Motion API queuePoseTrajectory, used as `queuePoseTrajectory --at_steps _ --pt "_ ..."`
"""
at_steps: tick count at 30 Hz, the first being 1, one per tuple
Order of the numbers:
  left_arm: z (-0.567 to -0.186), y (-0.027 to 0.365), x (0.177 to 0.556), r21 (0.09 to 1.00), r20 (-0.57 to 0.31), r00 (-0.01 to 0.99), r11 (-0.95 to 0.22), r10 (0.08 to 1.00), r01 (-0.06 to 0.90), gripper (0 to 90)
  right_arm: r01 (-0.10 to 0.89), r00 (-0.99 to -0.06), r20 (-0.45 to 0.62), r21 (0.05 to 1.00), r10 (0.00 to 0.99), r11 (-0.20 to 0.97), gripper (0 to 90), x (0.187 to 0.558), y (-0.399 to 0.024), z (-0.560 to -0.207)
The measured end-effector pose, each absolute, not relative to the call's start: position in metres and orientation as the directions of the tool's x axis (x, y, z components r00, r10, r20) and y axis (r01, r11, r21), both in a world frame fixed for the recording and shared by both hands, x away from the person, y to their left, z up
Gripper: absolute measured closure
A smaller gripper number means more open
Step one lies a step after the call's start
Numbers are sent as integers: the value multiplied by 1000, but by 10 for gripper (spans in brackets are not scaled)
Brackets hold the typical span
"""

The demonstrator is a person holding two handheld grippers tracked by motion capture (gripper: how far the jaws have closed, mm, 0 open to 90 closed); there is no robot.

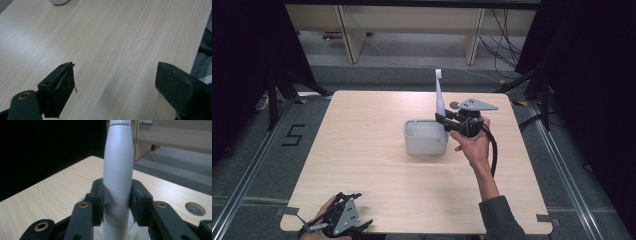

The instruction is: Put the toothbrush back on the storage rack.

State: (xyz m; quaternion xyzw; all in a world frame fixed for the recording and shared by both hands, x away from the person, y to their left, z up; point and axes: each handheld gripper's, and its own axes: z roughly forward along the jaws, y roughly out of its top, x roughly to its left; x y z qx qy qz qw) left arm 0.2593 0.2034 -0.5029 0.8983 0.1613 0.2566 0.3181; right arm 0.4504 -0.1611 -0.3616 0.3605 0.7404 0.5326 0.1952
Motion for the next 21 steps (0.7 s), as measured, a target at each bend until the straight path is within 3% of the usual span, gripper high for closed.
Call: queuePoseTrajectory --at_steps 21 --pt "-503 203 259 659 356 817 -742 454 125 153 330 -654 92 928 751 173 670 488 -127 -364"
